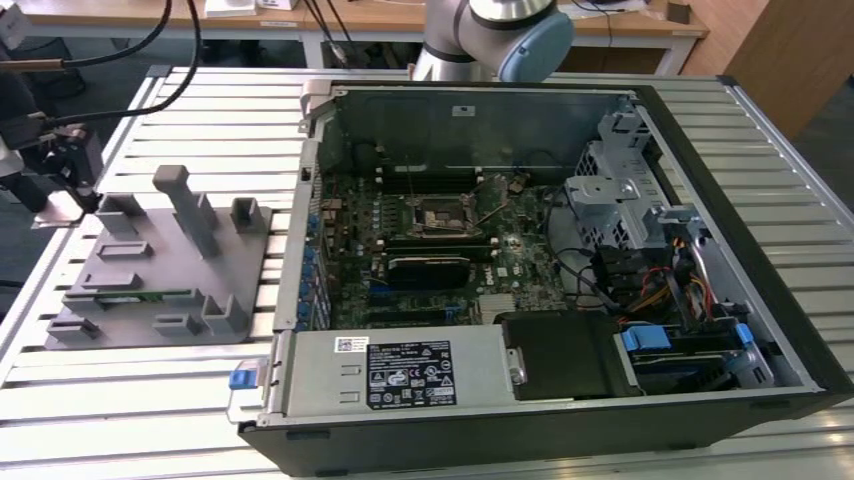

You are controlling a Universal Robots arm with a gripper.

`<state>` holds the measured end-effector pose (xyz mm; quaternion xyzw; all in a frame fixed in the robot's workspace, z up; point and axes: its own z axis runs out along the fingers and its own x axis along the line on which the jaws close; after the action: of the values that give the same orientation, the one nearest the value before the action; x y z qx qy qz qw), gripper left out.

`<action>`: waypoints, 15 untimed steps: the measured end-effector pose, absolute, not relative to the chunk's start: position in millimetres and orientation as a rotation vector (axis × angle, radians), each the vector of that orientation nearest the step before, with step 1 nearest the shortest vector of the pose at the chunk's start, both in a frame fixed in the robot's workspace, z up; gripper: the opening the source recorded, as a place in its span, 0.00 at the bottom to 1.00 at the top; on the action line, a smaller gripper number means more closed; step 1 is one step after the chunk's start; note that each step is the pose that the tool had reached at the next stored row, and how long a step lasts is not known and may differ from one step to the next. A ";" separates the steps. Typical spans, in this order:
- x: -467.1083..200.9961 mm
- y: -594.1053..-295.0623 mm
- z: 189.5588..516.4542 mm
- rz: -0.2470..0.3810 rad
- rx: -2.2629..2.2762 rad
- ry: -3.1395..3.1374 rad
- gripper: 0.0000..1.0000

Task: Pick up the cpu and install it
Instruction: 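Pick up the cpu and move it towards the insertion slot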

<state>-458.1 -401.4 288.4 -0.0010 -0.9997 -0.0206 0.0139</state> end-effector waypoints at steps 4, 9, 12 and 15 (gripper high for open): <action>-458.1 -401.4 294.8 -0.064 -0.003 -3.113 0.53; -458.1 -401.3 302.1 -0.064 -0.003 -3.113 0.53; -458.1 -401.2 304.4 -0.064 -0.003 -3.113 0.53; -458.1 -401.2 306.6 -0.064 -0.003 -3.113 0.53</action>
<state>-458.1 -401.2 306.6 -0.0009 -0.9997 -0.0206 0.0138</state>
